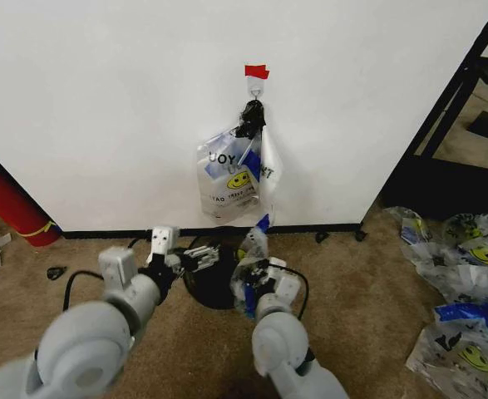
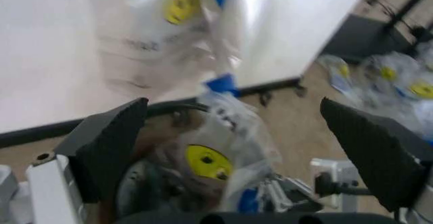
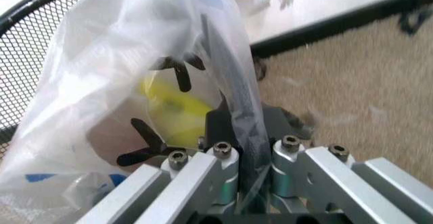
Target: Pick up the garbage bag from the wall and place it over the trash bin.
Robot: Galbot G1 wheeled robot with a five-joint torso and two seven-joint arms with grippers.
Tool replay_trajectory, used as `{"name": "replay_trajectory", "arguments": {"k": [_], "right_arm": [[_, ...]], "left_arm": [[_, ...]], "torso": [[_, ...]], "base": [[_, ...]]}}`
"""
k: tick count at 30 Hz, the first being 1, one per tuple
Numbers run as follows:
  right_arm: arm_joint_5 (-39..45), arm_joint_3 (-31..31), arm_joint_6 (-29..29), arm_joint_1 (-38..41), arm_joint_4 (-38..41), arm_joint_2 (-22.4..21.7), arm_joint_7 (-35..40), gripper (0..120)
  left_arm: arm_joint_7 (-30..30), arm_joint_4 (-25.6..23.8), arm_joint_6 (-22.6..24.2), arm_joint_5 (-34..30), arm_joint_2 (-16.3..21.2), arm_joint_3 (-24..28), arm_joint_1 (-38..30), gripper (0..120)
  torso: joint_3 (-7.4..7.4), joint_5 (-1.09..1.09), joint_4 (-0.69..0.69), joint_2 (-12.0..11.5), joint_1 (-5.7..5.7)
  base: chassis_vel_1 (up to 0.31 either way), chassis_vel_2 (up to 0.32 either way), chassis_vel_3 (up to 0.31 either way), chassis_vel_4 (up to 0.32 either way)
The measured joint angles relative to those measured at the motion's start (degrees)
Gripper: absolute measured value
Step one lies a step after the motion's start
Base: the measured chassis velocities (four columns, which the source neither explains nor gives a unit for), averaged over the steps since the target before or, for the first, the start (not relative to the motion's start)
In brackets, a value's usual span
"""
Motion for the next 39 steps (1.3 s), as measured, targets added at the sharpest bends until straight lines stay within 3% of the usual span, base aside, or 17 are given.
{"name": "replay_trajectory", "arguments": {"k": [4, 9, 11, 17, 24, 32, 39], "right_arm": [[-3.51, 0.1, 1.74, -1.58, 1.08, -0.9, -1.69, 0], [-3.89, 0.7, 1.8, -2.8, 2.78, -2.26, -1.83, 0], [-3.77, 1.31, 1.01, -4.24, 4.82, -4.26, -1.61, 0], [-3.61, 1.47, 0.37, -4.49, 5.23, -5.56, -1.16, 0], [-5.23, 1.48, 0.37, -4.4, 5.1, -5.53, -1.09, 0], [-6.39, 2.3, 0.45, -4.86, 4.72, -5.84, -1.09, 0], [-6.39, 2.72, 0.44, -4.86, 4.54, -5.99, -0.99, 0]], "left_arm": [[0.03, 4.07, 1.32, -3.58, -1.63, 7.04, -6.66, 100], [1.45, 7.36, 1.99, -4.89, -3.41, 9.47, -8.7, 100], [3.54, 10.58, 2.03, -8.09, -5.14, 9.78, -8.42, 100], [5.69, 10.31, 2.65, -8.08, -5.31, 9.48, -8.07, 95], [4.27, 12.0, 3.69, -8.41, -6.89, 14.62, -13.54, 85], [-0.68, 15.55, 5.08, -9.66, -10.64, 22.85, -19.68, 84], [-1.81, 17.49, 5.06, -9.57, -12.49, 25.71, -21.16, 65]], "torso": [[0.0, 0.0, 0.0, 0.0, 0.0], [0.0, 0.0, 0.01, 0.0, 0.0], [0.0, 0.0, 0.01, 0.0, 0.0], [0.0, 0.0, 0.04, 0.0, 0.0], [0.0, 0.0, 0.01, 0.0, 0.0], [0.0, 0.0, 0.0, 0.0, 0.0], [0.0, 0.0, 0.02, 0.0, 0.0]], "base": [[0.0, 0.0, 0.0, 0.0], [0.0, 0.0, 0.0, 0.0], [0.0, 0.0, 0.0, 0.0], [0.0, 0.0, 0.0, 0.0], [0.0, 0.0, 0.0, 0.0], [0.0, 0.0, 0.0, 0.0], [0.0, 0.0, 0.0, 0.0]]}}
